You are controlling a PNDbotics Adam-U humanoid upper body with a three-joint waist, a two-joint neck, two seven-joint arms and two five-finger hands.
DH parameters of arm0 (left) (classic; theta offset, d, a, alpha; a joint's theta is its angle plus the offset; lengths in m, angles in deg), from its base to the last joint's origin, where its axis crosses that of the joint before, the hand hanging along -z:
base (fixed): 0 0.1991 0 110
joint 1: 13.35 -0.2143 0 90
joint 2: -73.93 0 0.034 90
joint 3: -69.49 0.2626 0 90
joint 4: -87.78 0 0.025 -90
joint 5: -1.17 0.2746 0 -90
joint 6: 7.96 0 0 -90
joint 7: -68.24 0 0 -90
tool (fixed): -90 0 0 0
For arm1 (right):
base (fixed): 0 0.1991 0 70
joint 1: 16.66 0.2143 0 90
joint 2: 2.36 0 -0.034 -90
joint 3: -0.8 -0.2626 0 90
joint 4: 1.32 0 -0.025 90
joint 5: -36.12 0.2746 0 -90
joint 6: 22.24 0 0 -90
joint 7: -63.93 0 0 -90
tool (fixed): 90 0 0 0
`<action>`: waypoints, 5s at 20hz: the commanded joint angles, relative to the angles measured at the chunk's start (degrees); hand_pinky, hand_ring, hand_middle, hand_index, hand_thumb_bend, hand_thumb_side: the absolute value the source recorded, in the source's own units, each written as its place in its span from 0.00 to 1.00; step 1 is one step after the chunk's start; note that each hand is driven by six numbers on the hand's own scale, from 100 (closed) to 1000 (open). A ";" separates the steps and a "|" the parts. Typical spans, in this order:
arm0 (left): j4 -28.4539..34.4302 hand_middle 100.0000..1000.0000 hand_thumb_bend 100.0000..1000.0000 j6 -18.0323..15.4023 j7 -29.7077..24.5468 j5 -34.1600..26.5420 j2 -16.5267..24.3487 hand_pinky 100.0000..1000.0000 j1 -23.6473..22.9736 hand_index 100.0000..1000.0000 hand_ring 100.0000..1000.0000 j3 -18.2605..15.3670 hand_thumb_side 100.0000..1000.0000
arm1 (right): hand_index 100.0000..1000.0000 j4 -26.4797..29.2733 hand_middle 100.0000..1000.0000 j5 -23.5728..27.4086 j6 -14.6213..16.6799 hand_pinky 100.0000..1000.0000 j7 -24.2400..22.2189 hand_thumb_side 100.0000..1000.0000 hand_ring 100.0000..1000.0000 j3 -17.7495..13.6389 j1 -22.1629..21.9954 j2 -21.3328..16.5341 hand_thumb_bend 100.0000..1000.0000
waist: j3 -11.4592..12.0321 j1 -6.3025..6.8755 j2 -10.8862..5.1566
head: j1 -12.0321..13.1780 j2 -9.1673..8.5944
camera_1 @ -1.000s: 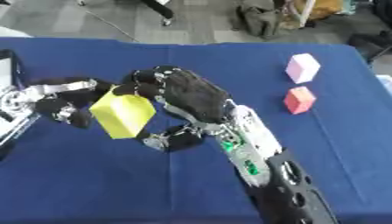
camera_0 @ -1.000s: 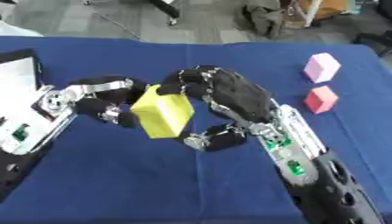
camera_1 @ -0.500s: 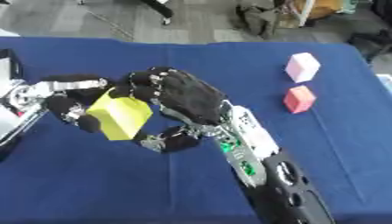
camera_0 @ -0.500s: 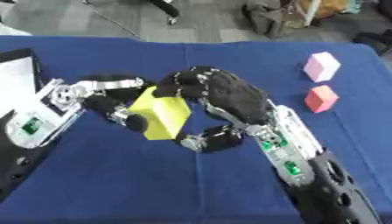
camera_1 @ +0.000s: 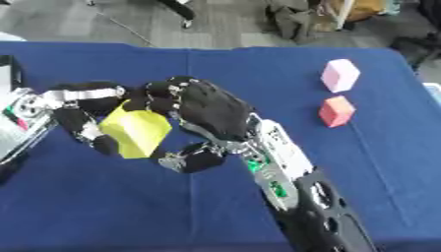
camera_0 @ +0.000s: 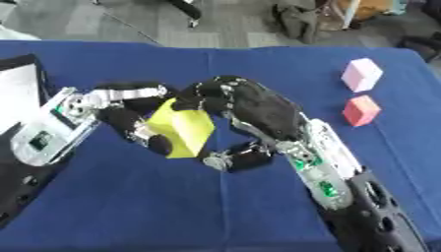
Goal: Pick up the objects with one hand, pass them to the other hand, and then place them into the box on the other side of the table.
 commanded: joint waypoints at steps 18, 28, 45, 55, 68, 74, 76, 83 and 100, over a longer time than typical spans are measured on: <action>3.16 0.37 0.72 0.93 1.98 -1.39 0.90 0.72 0.94 0.60 0.59 -1.03 0.50 | 0.32 0.95 0.21 0.74 -0.19 0.64 -0.38 0.13 0.55 -0.09 0.85 0.06 0.00 | 0.06 0.20 -0.68 | -0.21 -0.10; 2.86 0.11 0.49 1.27 2.61 -1.16 1.25 0.69 1.03 0.37 0.52 -1.07 0.34 | 0.35 1.33 0.23 0.55 -0.65 0.64 -0.09 0.14 0.56 -0.18 0.92 -0.07 0.00 | 0.06 0.21 -0.62 | 0.06 -0.10; 1.79 0.06 0.17 3.29 3.57 -3.41 2.54 0.68 0.91 0.32 0.48 -1.99 0.20 | 0.60 2.94 0.45 0.27 -0.90 0.67 0.35 0.30 0.63 -0.68 0.75 -0.38 0.26 | -0.02 0.26 -0.63 | 0.36 -0.10; 0.39 0.06 0.18 3.95 2.66 -2.77 2.52 0.68 0.97 0.32 0.49 -1.32 0.20 | 0.96 2.92 0.92 -3.24 0.42 0.83 -4.23 0.48 0.88 -0.32 0.55 -0.37 0.54 | -0.05 0.29 -0.54 | 0.49 -0.10; -0.70 0.08 0.18 3.60 3.26 -1.68 3.19 0.68 0.90 0.34 0.49 -2.01 0.19 | 0.97 3.49 0.92 -3.79 -0.41 0.83 -4.55 0.49 0.87 -0.56 0.47 -0.47 0.52 | -0.19 0.38 -0.40 | 0.68 -0.10; -3.90 0.08 0.22 2.32 6.13 2.33 5.23 0.68 0.09 0.35 0.49 -4.70 0.18 | 0.96 4.56 0.90 -3.40 -0.26 0.82 -4.30 0.49 0.86 -0.58 0.50 -0.89 0.50 | -0.50 0.59 -0.46 | 0.71 -0.10; -4.73 0.08 0.23 1.15 8.22 5.17 6.77 0.68 -0.63 0.35 0.50 -7.30 0.16 | 0.96 4.58 0.89 -3.24 -0.42 0.82 -4.31 0.50 0.85 -0.72 0.36 -1.11 0.49 | -0.56 0.69 -0.50 | 0.54 -0.10; -5.55 0.10 0.30 -0.65 18.90 17.27 15.25 0.69 -4.50 0.37 0.52 -18.53 0.11 | 0.96 4.31 0.89 -3.03 -0.73 0.82 -4.24 0.50 0.85 -1.07 -0.24 -1.95 0.46 | -0.51 1.25 -0.71 | 0.80 -0.10; -36.62 0.20 0.59 7.67 40.31 49.24 13.86 0.69 -0.89 0.46 0.57 -31.96 0.22 | 0.96 3.80 0.88 -0.92 -1.17 0.82 -5.13 0.53 0.85 -1.27 -2.45 -3.52 0.40 | -0.65 1.72 -2.39 | 14.28 -2.21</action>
